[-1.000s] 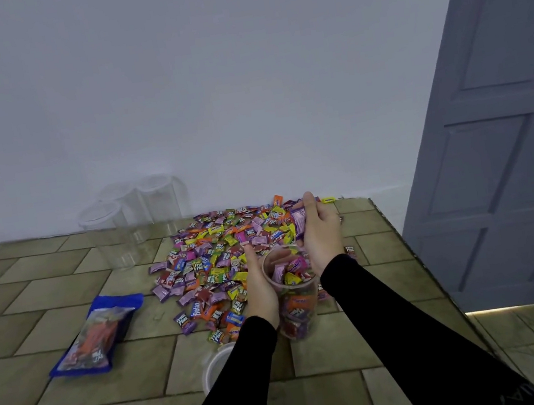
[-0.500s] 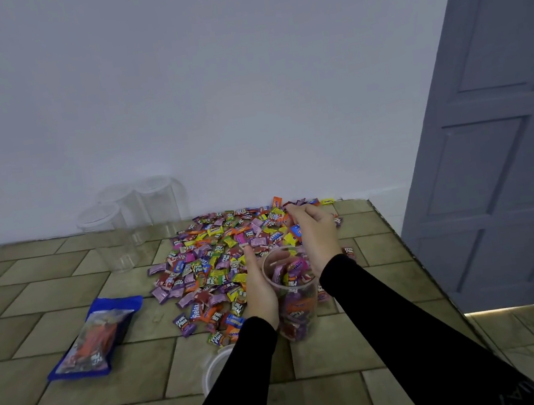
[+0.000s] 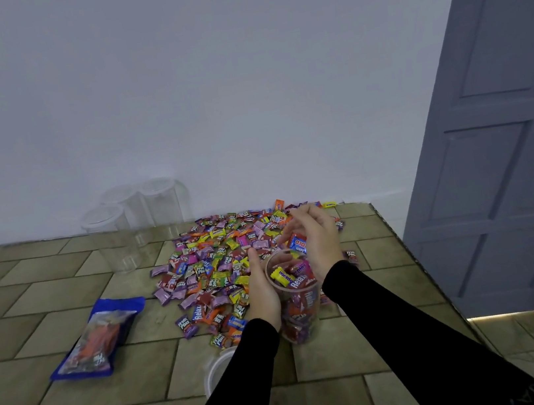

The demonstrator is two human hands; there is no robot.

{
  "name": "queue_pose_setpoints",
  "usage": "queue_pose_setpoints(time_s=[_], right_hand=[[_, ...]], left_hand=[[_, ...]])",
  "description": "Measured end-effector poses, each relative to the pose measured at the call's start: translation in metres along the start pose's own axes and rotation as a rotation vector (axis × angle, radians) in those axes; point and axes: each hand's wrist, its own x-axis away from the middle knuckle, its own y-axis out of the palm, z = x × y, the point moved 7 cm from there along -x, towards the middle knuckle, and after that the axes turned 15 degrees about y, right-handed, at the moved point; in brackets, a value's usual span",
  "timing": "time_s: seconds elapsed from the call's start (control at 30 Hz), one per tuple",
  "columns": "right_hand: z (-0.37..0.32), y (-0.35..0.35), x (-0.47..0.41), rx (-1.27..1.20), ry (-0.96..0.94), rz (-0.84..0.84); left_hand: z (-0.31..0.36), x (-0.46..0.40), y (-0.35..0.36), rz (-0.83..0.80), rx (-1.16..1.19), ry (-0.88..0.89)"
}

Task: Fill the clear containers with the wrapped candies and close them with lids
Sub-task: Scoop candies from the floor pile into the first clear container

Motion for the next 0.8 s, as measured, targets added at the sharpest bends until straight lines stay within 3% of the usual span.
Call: queue_pose_setpoints(time_s=[0.1, 0.2, 0.33, 0.43, 0.53, 0.63, 0.8], right_hand=[[-0.001, 0.002, -0.004, 0.012, 0.002, -0.032], [-0.005, 0.001, -0.006, 0.241, -0.024, -0.101], [-0.023, 0.005, 0.009, 0.969, -0.28, -0.214], [-0.01, 0.019, 0.017, 1.46, -0.165, -0.442], [0.004, 0.03, 0.019, 1.765, -0.146, -0.516], [0.015, 0.037, 0.012, 1.868, -0.165, -0.541], [0.039, 0.038, -0.01, 1.832, 0.018, -0.485]], left_hand=[[0.0, 0.001, 0.001, -0.012, 0.005, -0.006], [-0.002, 0.0, 0.001, -0.016, 0.028, -0.015], [-0.001, 0.002, 0.001, -0.01, 0.02, -0.007], [0.002, 0.002, 0.002, -0.031, -0.007, 0.019], [0.001, 0.0, 0.0, -0.039, -0.032, 0.034], [0.002, 0.0, 0.0, -0.036, -0.045, 0.04], [-0.001, 0.0, 0.0, -0.013, -0.024, -0.003]])
